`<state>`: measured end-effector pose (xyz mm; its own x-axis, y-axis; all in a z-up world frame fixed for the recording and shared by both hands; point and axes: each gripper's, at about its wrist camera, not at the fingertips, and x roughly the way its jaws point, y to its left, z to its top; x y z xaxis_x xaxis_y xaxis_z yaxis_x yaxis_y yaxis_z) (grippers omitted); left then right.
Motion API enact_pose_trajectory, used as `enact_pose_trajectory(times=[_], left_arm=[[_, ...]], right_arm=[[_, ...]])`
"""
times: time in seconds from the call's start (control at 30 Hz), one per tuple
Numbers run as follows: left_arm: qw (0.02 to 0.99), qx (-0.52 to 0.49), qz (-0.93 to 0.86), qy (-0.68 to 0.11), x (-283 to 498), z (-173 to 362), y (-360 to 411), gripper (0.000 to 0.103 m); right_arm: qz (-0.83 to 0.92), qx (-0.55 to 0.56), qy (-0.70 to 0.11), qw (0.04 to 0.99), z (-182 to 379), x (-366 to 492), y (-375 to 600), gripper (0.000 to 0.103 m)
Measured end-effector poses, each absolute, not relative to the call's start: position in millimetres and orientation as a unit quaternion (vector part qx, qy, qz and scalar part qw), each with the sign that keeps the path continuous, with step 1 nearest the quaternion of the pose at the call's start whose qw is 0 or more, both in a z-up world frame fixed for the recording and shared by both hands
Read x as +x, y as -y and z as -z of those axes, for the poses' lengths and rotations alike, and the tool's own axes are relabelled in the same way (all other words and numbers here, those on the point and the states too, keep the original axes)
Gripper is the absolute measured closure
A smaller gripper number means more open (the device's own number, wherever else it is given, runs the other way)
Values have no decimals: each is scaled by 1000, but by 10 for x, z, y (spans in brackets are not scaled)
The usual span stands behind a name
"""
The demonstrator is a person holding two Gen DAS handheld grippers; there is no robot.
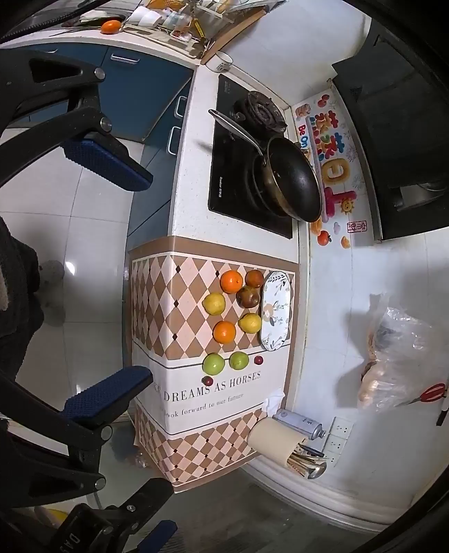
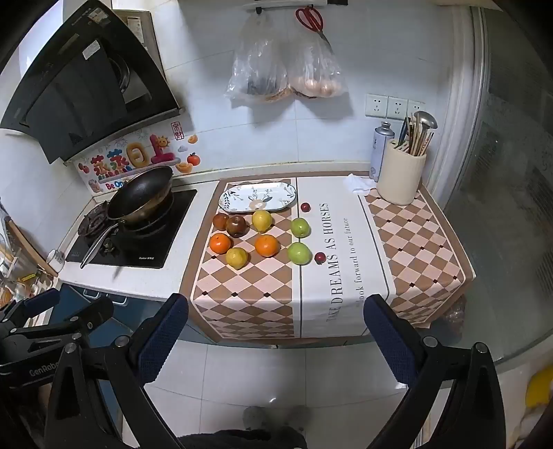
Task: Organize fruits
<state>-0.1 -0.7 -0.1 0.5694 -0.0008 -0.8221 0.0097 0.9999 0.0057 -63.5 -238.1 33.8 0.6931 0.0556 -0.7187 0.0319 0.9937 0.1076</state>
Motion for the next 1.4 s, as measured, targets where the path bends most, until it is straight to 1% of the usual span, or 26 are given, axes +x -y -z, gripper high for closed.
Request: enact_pose_trajectory(times=[0.43,1.03,1.4], left_arm=[[887,-1,2,-463,14,20,16,0],[888,0,0,-460,5,-102,43,0],[889,-7,-6,-459,8,-60,12,0]], right_arm=[[-6,58,-391,919,-345,-637,2386,0],[-7,59,-390,919,-340,-685,2404,0],[-11,58,-389,919,-377,-723,2456,0]])
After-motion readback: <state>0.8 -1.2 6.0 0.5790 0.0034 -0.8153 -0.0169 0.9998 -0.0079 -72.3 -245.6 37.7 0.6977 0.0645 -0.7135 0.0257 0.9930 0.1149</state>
